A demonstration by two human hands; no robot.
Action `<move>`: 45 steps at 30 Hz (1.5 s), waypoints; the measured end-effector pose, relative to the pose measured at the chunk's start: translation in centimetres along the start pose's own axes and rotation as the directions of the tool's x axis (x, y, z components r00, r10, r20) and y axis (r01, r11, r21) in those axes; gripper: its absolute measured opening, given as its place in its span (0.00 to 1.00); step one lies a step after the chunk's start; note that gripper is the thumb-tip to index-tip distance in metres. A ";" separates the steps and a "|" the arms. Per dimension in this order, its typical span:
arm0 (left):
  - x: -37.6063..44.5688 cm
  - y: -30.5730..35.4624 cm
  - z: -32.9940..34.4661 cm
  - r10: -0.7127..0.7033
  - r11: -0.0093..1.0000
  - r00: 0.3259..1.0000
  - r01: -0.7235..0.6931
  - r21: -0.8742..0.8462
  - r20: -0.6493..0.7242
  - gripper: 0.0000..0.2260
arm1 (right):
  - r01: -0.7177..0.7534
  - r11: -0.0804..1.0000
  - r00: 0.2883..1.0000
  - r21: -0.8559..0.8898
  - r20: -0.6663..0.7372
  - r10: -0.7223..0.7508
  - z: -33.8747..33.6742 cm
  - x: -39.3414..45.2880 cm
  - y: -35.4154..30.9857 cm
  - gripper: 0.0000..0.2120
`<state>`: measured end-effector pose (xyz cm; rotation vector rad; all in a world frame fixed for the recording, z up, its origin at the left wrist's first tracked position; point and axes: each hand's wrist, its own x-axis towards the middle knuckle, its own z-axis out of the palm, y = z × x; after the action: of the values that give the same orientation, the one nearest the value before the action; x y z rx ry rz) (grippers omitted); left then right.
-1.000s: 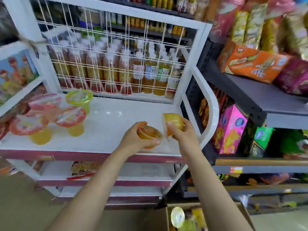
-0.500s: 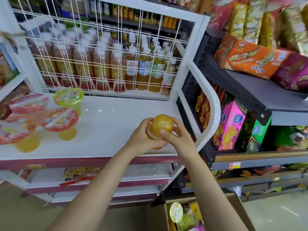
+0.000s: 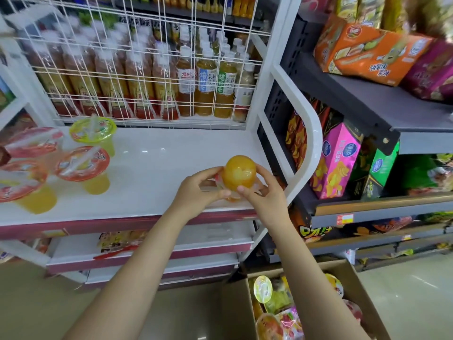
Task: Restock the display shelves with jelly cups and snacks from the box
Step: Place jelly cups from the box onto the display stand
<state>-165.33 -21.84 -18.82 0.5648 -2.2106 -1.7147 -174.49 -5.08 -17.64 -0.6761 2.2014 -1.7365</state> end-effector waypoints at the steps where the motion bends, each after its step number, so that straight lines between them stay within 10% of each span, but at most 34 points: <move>1: 0.1 0.1 0.3 -0.003 1.000 1.000 0.003 -0.005 -0.009 0.27 | 0.004 1.000 0.999 -0.002 -0.032 -0.004 0.0 -0.3 0.1 0.27; 20: -1.5 2.5 5.6 0.019 0.997 0.996 -0.012 0.082 -0.086 0.31 | -0.016 0.998 0.995 -0.053 -0.098 0.010 -3.0 -2.9 0.5 0.26; 26: -9.7 1.8 10.6 0.182 0.968 0.951 -0.129 0.215 -0.248 0.11 | -0.014 0.990 0.988 -0.140 -0.152 -0.007 -8.7 -9.1 4.1 0.09; 32: -14.3 -10.1 22.3 -0.108 0.815 0.992 0.054 0.576 0.061 0.17 | -0.297 0.839 0.952 -0.455 -0.079 0.294 -15.9 -15.6 19.7 0.11; 37: -20.3 -21.0 31.5 -0.500 0.681 0.846 0.251 0.688 0.187 0.30 | -0.487 0.655 0.780 -0.577 0.050 0.624 -19.0 -22.3 33.4 0.20; 45: -27.1 -28.0 37.3 -0.545 0.587 0.830 0.277 0.761 0.118 0.41 | -0.140 0.548 0.797 -0.825 0.234 0.556 -19.0 -26.6 42.2 0.25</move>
<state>-154.66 16.78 -54.95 1.1228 -3.2407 -1.0633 -168.99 31.97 -55.71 -0.6339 2.4041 -0.2567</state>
